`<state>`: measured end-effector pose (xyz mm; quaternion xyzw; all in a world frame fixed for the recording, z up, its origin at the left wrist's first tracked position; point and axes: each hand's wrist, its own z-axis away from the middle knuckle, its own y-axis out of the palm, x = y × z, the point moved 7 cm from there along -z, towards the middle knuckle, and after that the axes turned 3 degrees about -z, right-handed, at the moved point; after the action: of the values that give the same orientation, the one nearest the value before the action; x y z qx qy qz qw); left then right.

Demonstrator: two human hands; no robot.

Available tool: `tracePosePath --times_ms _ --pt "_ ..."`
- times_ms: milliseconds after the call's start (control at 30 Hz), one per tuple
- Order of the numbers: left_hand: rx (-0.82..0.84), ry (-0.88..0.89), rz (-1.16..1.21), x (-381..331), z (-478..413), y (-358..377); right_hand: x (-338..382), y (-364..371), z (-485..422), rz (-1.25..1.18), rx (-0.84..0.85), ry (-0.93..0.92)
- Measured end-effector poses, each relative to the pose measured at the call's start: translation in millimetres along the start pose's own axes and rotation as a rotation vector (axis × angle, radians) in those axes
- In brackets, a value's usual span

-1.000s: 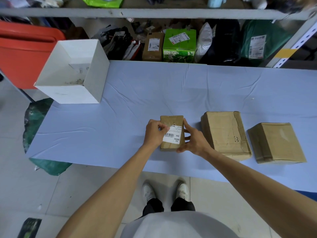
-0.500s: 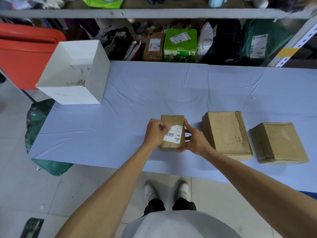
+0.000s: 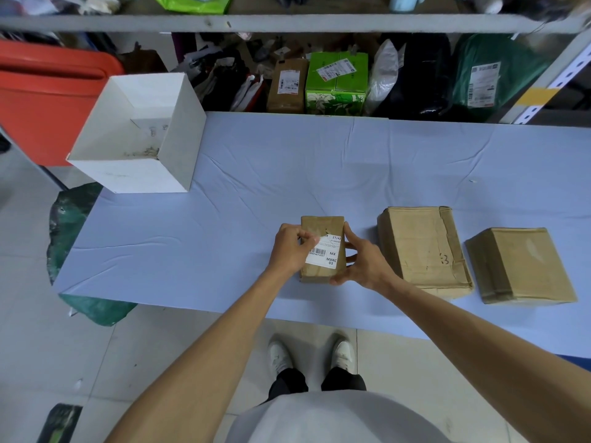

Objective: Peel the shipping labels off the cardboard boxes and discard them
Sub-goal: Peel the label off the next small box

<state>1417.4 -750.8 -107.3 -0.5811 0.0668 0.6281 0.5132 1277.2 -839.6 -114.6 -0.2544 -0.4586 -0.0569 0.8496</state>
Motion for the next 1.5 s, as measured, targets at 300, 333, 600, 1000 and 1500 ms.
tracePosePath --times_ms 300,333,600,1000,1500 --pt "-0.04 -0.042 0.032 -1.9 2.6 -3.5 0.7 -0.1 -0.1 0.016 0.0 0.002" --pt "-0.04 -0.046 0.04 -2.2 2.7 -3.6 1.2 -0.2 0.1 0.017 0.0 0.002" --pt "-0.049 -0.056 0.06 -5.2 5.1 -5.1 4.0 -0.8 0.4 0.03 0.0 -0.012" --pt "-0.033 -0.057 0.095 -4.2 6.5 -3.8 2.3 -0.7 0.0 0.048 0.004 0.006" --pt "-0.023 -0.043 0.091 -2.7 4.9 -2.6 2.4 -1.3 0.8 0.043 -0.003 0.004"
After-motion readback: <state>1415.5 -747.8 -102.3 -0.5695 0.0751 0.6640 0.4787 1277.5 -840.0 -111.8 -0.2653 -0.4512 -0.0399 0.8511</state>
